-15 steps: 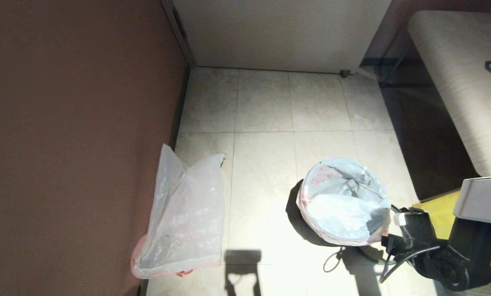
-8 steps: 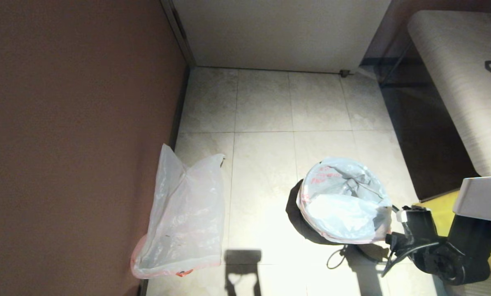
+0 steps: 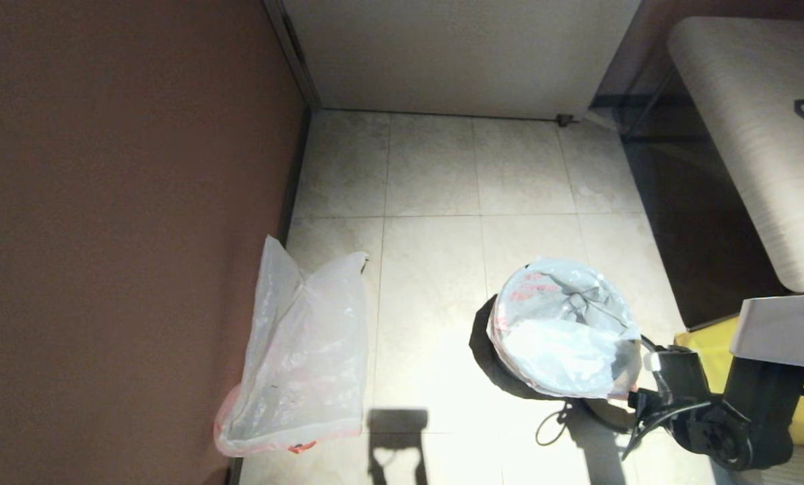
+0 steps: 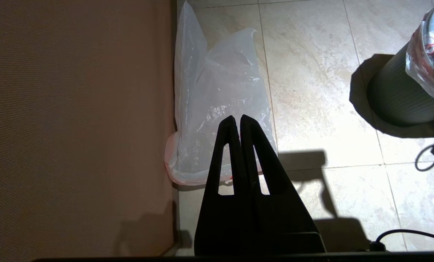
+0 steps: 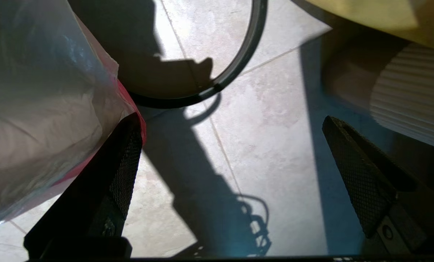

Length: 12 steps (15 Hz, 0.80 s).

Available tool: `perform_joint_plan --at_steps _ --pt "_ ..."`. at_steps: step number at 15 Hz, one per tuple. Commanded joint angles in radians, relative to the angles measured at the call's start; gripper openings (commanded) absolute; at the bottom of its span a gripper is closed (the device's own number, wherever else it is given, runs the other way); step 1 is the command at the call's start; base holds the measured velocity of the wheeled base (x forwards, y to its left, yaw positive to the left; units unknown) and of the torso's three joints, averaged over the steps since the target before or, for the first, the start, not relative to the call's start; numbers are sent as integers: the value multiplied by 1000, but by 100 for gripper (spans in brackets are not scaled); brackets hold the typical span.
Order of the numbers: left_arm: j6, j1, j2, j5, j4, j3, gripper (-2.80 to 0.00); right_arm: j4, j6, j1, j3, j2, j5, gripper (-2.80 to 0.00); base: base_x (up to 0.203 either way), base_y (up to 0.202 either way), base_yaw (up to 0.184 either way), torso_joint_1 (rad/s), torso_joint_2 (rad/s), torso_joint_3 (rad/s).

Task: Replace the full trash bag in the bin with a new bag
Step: Place the trash bag on the floor

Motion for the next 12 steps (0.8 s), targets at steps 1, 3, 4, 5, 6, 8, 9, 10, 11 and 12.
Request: perform_joint_plan --at_steps 1,3,4,5,6,8,9,10,11,12 --pt "0 0 -2 0 0 0 -280 -6 15 0 -40 38 89 0 0 0 0 0 0 0" --pt "0 0 -2 0 0 0 -280 -6 46 0 -69 49 128 0 0 0 0 0 0 0" --pt "0 0 -2 0 0 0 -280 -6 45 0 -84 61 128 0 0 0 0 0 0 0" --pt "0 0 -2 0 0 0 -280 -3 42 -1 -100 75 124 0 0 0 0 0 0 0" --pt "0 0 -2 0 0 0 -280 -4 40 -1 -117 85 121 0 0 0 0 0 0 0" --pt "0 0 -2 0 0 0 -280 -6 43 0 -146 87 146 0 0 0 0 0 0 0" --pt "0 0 -2 0 0 0 -280 -1 42 0 -167 89 173 0 0 0 0 0 0 0" --pt "0 0 -2 0 0 0 -280 10 39 0 -192 92 177 0 0 0 0 0 0 0" --pt "0 0 -2 0 0 0 -280 34 26 -1 -212 95 178 0 0 0 0 0 0 0" --pt "0 0 -2 0 0 0 -280 52 19 -6 -233 101 178 0 0 0 0 0 0 0"
